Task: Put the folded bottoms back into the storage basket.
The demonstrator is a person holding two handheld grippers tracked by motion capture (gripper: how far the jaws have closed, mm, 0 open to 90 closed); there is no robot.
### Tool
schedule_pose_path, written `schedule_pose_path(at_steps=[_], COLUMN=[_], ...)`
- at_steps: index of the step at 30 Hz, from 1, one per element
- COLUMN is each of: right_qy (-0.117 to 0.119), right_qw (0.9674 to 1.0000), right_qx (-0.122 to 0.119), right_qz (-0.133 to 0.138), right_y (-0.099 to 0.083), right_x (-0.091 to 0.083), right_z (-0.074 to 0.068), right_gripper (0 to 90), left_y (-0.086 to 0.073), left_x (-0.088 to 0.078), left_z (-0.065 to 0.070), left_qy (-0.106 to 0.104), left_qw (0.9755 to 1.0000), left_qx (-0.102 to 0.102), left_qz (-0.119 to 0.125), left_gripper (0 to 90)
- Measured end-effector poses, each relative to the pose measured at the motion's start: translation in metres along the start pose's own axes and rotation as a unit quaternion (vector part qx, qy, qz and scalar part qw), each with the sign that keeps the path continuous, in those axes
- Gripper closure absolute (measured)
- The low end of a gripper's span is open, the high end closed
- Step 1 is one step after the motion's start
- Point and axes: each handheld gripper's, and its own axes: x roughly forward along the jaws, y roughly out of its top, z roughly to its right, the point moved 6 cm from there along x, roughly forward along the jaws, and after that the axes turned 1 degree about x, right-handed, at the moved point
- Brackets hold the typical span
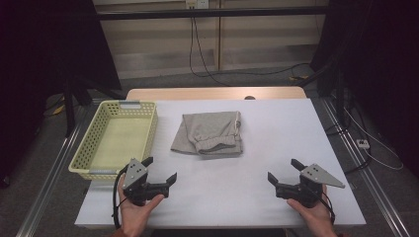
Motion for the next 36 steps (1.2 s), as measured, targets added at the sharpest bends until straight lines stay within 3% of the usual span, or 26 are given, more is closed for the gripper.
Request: schedule_pose_path(at_steps=[17, 25, 36], right_qy=[0.003, 0.007, 0.007], right_qw=[1.0000, 0.9999, 0.9999], right_qx=[0.002, 0.006, 0.010], right_qz=[-0.006, -0.011, -0.011], right_y=[-0.002, -0.003, -0.003], right_x=[0.002, 0.003, 0.004], right_z=[0.001, 0.000, 0.000], right_gripper=[3.7, 3.7, 3.6], left_y=[0.007, 0.010, 0.021], left_x=[0.009, 0.019, 0.036], left_z=[0.010, 0.018, 0.020], left_qy=[-0.001, -0.025, -0.030], left_qw=[0.9996, 0.9991, 0.9990], left_qx=[0.023, 0.021, 0.015], left_qz=[-0.013, -0.026, -0.031], left_gripper=[3.9, 5.1, 5.1])
